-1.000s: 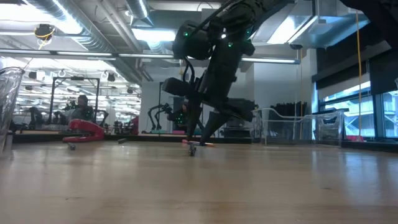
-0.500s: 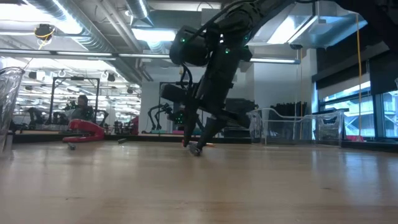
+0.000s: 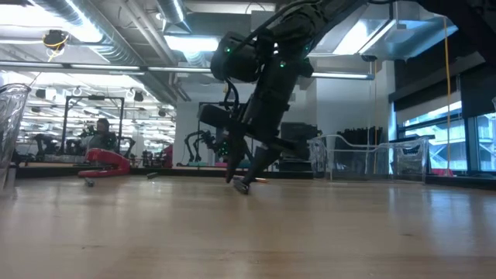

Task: Sort crayons/erasers/pens/pencils in bins
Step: Put the black pen into the top transparent bin

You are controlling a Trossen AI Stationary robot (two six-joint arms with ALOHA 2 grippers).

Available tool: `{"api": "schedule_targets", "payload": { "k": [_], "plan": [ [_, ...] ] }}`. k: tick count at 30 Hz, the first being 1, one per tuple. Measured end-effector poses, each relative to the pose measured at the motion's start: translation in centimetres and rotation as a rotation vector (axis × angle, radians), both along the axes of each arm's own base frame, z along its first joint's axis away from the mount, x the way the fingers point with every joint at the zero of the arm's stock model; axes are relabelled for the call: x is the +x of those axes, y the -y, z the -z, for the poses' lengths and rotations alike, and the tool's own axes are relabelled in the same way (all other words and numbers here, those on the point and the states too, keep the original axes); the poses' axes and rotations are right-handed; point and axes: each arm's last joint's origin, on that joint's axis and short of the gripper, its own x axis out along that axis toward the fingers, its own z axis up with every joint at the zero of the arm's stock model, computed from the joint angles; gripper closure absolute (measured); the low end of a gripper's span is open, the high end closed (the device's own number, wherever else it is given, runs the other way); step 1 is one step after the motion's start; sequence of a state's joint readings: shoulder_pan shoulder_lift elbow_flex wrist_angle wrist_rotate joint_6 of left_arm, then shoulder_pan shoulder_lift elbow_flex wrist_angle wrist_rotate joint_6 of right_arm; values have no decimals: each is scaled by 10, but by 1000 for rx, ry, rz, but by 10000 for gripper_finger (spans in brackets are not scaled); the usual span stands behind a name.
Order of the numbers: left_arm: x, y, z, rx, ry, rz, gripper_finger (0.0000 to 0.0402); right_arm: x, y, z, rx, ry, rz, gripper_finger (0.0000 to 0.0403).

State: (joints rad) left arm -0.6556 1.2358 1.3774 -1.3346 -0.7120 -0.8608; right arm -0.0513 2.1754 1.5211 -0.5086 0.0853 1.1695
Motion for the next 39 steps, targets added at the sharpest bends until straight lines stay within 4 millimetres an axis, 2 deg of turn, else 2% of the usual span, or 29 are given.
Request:
{"api": "schedule_targets", "payload": {
  "k": [18,30,39],
  "plan": [
    [0,0,0,0,0,0,300,3,0,1,-10,25,-1,279],
    [0,0,0,0,0,0,300,1,1,1,-36,3,-54,378],
    [0,0,0,0,0,0,300,2,0,1,-51,4,-105,359]
  ]
}}
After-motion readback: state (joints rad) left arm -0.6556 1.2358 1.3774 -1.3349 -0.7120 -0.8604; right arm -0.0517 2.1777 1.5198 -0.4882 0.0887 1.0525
